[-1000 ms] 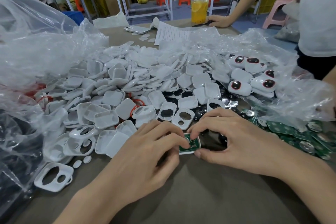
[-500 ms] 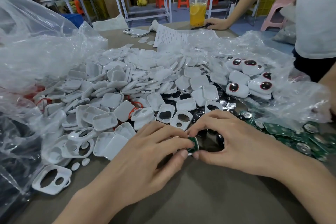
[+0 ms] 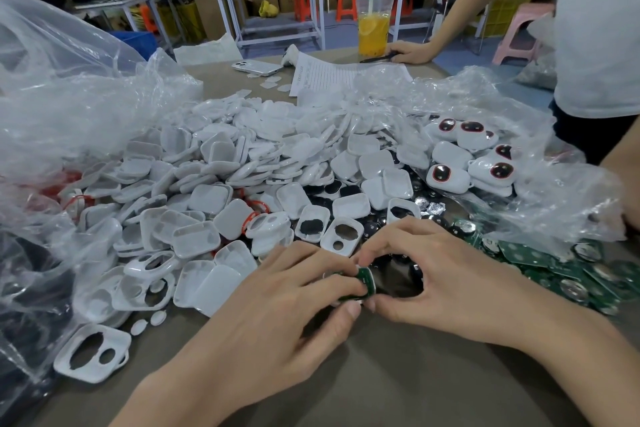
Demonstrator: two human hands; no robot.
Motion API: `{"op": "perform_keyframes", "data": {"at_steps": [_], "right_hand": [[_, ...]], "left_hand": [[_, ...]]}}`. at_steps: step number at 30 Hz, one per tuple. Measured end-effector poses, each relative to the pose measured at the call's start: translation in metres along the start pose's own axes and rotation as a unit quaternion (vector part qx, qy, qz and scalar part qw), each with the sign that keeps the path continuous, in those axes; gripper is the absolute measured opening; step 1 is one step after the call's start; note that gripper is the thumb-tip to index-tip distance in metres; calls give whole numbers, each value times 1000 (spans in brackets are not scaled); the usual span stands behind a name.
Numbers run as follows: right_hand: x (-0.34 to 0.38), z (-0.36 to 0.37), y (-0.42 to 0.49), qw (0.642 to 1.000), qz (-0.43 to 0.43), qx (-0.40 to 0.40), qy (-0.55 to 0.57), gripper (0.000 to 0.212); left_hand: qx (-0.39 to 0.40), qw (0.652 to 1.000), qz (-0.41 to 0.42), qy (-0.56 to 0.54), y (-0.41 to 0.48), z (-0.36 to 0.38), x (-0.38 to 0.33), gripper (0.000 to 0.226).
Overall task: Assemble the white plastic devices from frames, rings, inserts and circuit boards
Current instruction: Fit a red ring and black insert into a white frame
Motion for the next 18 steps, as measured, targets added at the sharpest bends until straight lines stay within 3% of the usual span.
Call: {"op": "perform_keyframes", "data": {"at_steps": [6,13,18], "right_hand": [[1,0,1,1000,-6,-2,-10,29],[-1,1,0,1000,-4,5,-21,37],[2,-7,0,1000,-9,-28,-8,37]], "left_hand": [[-35,999,-8,0,0,-9,1,29],[-149,978,-123,79,-7,-40,48,33],[-168,971,-137,103,-8,-44,57,27]]}}
Point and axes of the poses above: each hand's wrist, its own y-axis towards the middle knuckle, its own z-axis out of the palm, x = y × z, the point moved 9 cm from there along y, towards the middle knuckle, and after that the axes turned 2 degrees about -x, right-handed, at the moved point
